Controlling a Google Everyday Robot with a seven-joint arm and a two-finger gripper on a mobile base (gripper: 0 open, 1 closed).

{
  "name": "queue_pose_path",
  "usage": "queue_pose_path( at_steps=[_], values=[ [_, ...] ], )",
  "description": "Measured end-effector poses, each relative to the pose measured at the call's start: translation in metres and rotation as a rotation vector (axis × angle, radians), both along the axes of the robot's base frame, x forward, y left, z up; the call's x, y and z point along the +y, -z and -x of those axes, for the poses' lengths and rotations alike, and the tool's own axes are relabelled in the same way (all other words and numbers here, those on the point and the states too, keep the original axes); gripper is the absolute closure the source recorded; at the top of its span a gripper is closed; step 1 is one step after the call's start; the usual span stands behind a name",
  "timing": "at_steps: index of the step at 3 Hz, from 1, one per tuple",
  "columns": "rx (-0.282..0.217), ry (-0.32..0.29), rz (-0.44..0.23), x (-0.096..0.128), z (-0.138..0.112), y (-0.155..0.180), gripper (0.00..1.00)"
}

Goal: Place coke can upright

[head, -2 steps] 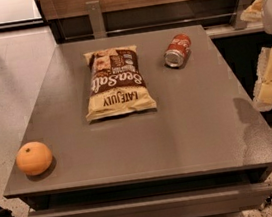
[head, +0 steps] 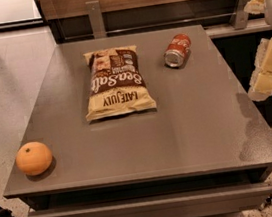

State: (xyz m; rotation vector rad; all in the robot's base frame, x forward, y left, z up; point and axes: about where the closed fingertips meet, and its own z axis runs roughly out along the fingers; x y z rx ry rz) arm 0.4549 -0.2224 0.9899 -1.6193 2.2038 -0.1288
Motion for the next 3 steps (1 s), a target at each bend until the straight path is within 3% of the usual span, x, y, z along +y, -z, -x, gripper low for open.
queue_pose_path(
  at_steps=[1,2,3],
  values=[
    [-0.074,0.168,-0.179,-0.014,-0.035,-0.007,0.0],
    [-0.104,0.328,-0.344,-0.018,-0.063,-0.015,0.0],
    [-0.121,0.502,-0.589,-0.011,-0.117,-0.019,0.0]
  ],
)
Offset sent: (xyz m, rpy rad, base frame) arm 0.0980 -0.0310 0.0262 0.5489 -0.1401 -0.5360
